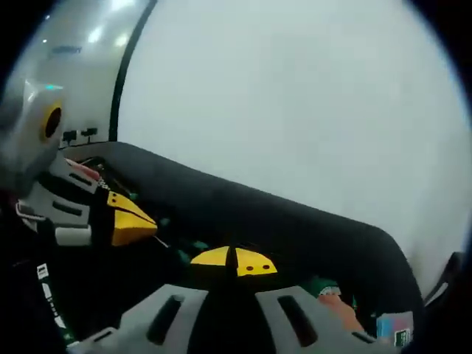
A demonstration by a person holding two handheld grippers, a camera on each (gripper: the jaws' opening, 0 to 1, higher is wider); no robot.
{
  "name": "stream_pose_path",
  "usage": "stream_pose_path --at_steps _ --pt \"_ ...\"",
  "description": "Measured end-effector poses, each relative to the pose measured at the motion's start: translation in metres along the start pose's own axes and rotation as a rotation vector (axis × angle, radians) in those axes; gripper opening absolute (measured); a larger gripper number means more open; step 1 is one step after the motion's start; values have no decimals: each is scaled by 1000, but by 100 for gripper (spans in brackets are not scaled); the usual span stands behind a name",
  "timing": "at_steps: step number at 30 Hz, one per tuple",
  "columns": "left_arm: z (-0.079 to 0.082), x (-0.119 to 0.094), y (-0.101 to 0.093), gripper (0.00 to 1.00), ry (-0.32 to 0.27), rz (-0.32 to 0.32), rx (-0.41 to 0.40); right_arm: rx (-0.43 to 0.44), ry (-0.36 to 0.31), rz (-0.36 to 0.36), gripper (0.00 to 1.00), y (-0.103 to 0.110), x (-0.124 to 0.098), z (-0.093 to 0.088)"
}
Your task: Pick up the tools and put them into their designated positions in the toolbox.
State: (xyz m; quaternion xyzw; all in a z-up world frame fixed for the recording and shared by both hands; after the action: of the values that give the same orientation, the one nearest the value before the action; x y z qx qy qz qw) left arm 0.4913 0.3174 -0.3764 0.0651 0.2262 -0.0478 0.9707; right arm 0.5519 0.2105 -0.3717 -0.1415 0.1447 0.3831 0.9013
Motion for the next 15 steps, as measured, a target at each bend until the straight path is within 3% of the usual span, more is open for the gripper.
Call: stream_pose_path --at_steps 1,5,6,9,11,13,14,15 --pt "0 1 1 0 -3 -5 -6 48 3 -3 0 0 1 0" --pt "-1 2 3 0 -17 -18 -29 -16 -6 -5 0 0 3 0" --pt "-1 2 3 0 -19 -17 -32 23 1 -8 0 -1 3 0" --pt "0 2 1 0 -16 -2 -17 31 3 -3 0 -2 3 -1" --pt "5 1 -2 0 33 15 53 24 -2 -6 0 -2 3 -1" --pt "21 3 -17 0 -23 -41 85 50 5 7 0 -3 3 -1" --pt "26 9 -22 0 -22 -39 101 44 0 10 0 -3 3 -2" --pt "22 16 -25 0 29 -42 117 41 -2 4 0 -1 2 -1"
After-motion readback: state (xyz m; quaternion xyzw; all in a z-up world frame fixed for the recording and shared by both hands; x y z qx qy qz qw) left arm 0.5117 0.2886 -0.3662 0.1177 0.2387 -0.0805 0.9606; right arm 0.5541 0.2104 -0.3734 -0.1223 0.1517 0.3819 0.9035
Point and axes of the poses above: the point that each gripper's makers call its tool centre point, and the gripper's own axes: x roughly forward along the fingers, y roughly to its left, z roughly out of its top, the point moved 6 cm from there along -x, roughly backward along the fingers, and after that the axes turned 3 degrees about y, right-handed, at the moved point
